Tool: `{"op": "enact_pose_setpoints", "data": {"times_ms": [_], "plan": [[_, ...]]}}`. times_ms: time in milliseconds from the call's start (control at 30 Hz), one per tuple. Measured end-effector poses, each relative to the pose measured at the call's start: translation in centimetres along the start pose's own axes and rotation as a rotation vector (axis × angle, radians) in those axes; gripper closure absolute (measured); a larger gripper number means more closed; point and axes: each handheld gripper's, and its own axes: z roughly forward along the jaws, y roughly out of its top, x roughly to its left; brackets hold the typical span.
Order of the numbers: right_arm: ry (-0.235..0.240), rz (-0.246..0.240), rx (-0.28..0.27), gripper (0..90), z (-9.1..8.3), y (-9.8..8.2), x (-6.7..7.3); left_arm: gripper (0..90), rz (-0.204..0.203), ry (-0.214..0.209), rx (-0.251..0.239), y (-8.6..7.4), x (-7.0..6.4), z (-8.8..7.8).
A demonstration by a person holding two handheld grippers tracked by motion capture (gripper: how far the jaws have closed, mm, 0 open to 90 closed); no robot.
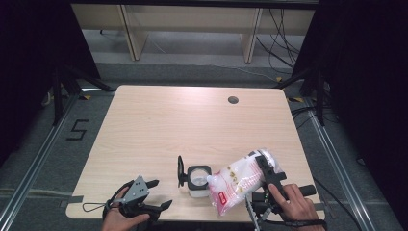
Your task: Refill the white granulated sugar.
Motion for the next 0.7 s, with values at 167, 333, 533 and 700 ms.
{"op": "enact_pose_setpoints", "data": {"times_ms": [167,333,533,700], "plan": [[0.0,0.012,0.001,36.8,-0.02,0.01,0.11,17.6,0.005,0.002,-0.002,0.02,0.03,-0.03],[0.003,-0.004,-0.005,36.7,0.05,0.15,0.11,17.6,0.004,-0.002,-0.002,0.02,0.05,-0.05],[-0.006,0.017,-0.024,36.8,0.23,-0.03,0.15,17.6,0.033,-0.001,-0.001,0.08,0.18,-0.06],[0.013,0.085,-0.027,37.1,0.52,-0.49,0.39,17.6,0.031,-0.004,-0.002,0.09,0.2,-0.08]]}}
